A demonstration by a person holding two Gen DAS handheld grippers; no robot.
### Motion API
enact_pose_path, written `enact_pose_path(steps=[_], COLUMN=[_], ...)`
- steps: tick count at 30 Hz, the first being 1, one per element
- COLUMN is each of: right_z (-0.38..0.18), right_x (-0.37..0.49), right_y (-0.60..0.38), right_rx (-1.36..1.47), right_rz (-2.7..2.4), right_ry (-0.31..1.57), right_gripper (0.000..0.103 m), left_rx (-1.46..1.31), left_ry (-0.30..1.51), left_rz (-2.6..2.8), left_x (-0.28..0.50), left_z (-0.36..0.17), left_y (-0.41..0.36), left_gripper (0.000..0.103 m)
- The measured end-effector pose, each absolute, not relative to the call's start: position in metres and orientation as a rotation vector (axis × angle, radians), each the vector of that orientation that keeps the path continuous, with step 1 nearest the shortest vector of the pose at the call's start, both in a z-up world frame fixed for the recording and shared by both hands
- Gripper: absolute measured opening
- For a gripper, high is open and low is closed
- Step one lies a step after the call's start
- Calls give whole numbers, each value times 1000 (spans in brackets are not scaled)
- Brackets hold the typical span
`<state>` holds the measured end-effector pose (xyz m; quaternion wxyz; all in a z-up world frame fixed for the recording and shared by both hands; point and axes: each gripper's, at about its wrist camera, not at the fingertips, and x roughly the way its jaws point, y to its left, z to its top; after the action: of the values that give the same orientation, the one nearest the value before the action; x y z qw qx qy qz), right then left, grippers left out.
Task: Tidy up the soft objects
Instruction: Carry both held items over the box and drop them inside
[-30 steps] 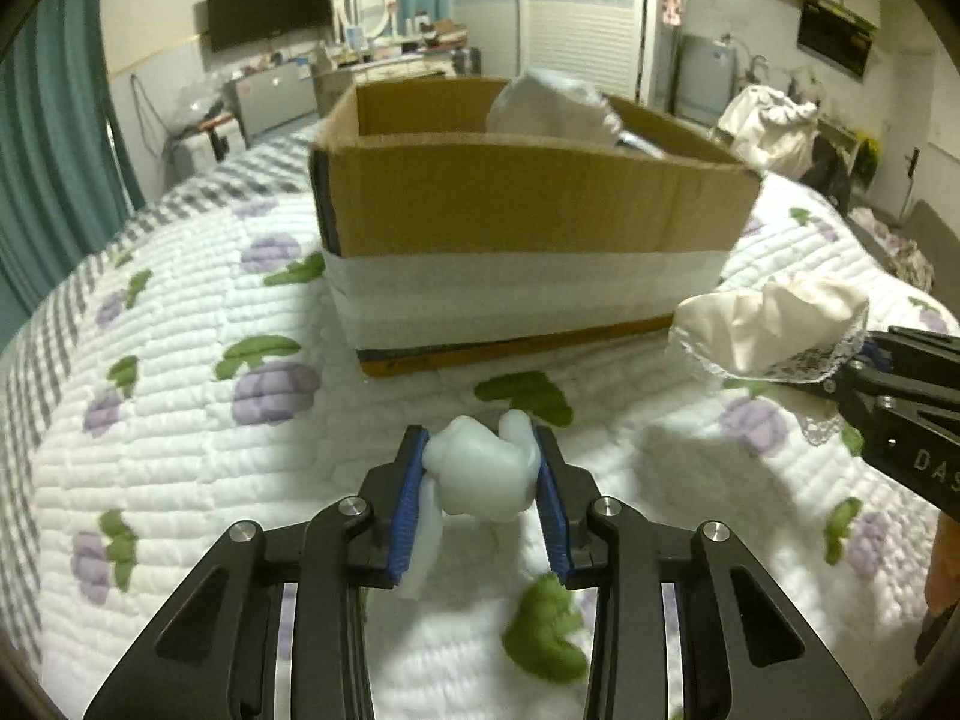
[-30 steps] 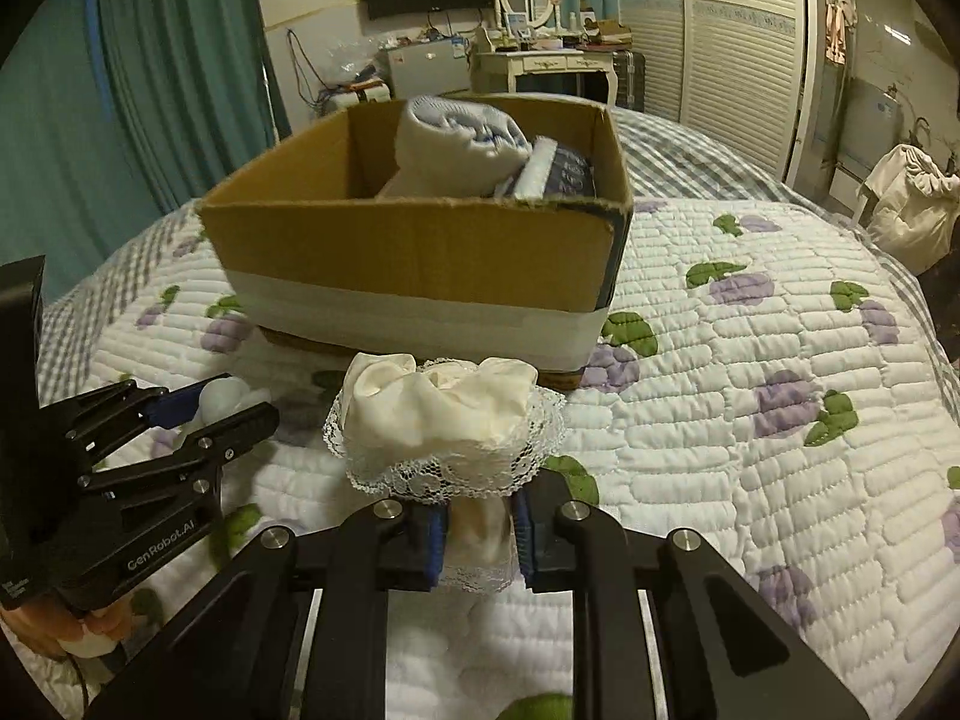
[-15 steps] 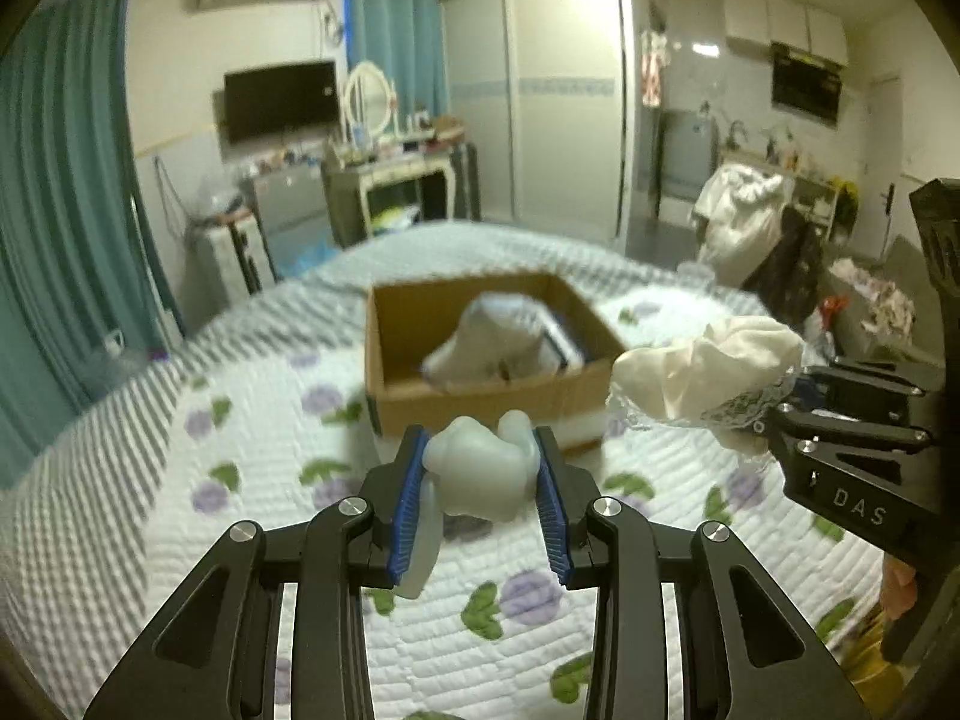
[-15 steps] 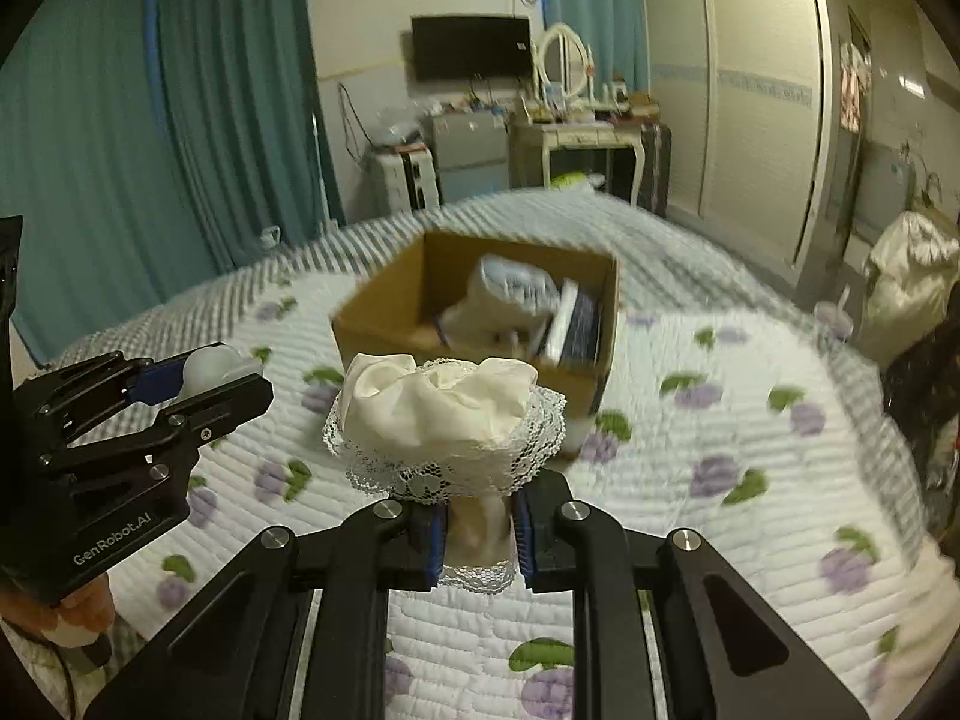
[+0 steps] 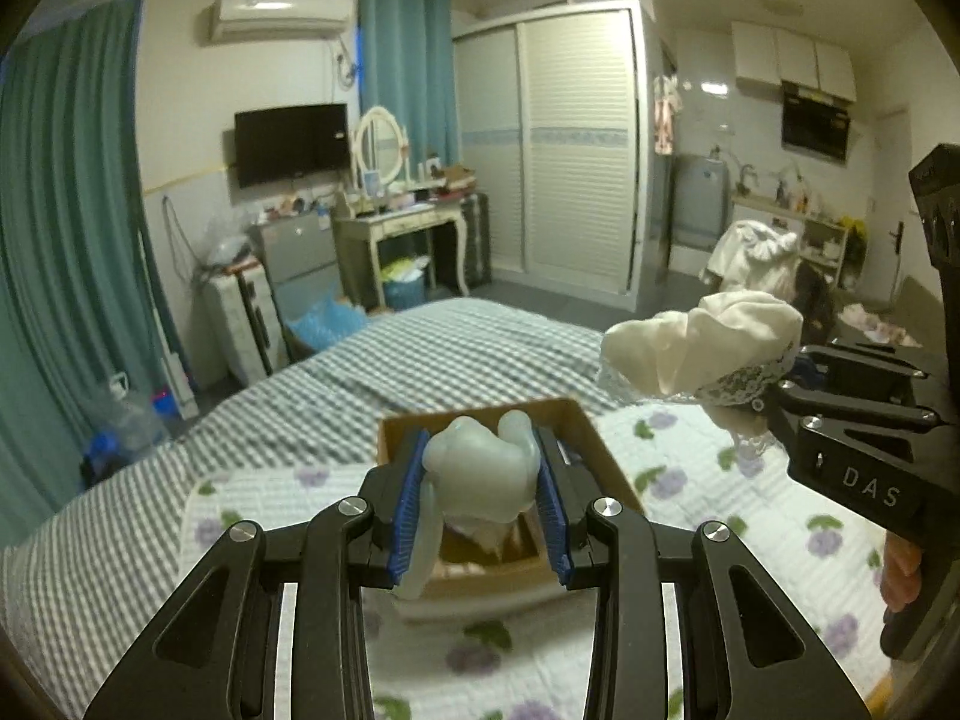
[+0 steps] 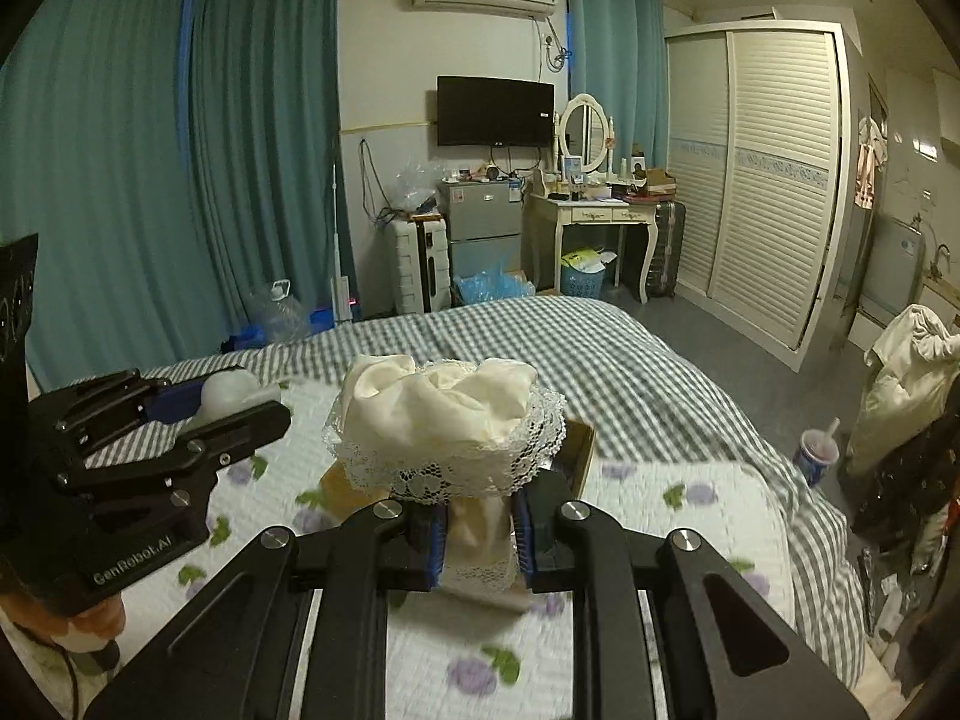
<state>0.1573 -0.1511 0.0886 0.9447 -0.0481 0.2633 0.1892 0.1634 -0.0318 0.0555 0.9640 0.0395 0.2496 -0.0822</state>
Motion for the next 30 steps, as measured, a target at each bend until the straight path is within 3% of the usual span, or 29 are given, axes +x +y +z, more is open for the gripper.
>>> enact_pose_path(steps=[11,19,21,22,23,24,25,26,30], right_z=[21,-51,-58,-61,-62,-62,-60,-57,-33], right_x=[309,370,374,374,374,373,372,369,353], right_y=[-124,-116,-117,-119,-120,-119,-120,-123,-138], right_rx=[-125,-144,-134,-126,-125,-127,-124,-111,-40], right_rz=[396,411,422,421,414,406,390,375,357], right_ry=[680,818,828,830,840,842,833,822,796], right_gripper=[17,17,18,23,27,40,55,61,64], left_rx=[90,114,141,147,155,163,169,175,159], left_ry=[640,710,688,684,683,682,679,666,654], left_rz=[-113,-123,-117,-120,-115,-102,-88,-73,-82], left_x=[266,281,277,277,275,274,276,272,256], left_z=[-23,-68,-67,-66,-65,-63,-62,-58,-36], left_y=[-29,-32,-36,-38,-39,-40,-43,-44,-44], left_gripper=[34,35,40,42,52,68,76,85,85])
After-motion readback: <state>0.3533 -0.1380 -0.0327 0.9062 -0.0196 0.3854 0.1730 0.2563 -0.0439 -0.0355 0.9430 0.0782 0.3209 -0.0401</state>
